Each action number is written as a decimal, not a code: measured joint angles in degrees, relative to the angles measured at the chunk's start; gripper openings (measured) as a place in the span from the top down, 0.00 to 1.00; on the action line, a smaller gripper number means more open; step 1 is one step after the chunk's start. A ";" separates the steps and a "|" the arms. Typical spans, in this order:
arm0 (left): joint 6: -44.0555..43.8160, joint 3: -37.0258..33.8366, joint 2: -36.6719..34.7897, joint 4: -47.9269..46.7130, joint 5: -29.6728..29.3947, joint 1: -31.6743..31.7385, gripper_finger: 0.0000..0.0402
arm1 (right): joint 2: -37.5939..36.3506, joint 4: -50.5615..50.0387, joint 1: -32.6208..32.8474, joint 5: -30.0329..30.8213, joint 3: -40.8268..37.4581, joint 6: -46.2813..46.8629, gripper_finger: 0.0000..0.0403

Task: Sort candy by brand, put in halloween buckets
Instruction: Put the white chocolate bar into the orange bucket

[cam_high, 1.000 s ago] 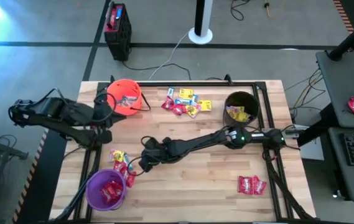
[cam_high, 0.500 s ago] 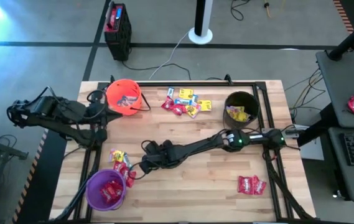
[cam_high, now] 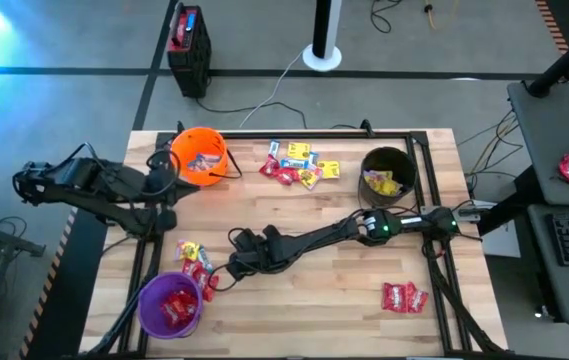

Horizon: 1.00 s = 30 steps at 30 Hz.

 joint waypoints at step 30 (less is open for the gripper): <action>-2.40 -1.47 -6.05 3.53 -2.05 0.00 1.00 | -15.87 11.12 -16.96 -9.90 -0.20 -53.02 0.97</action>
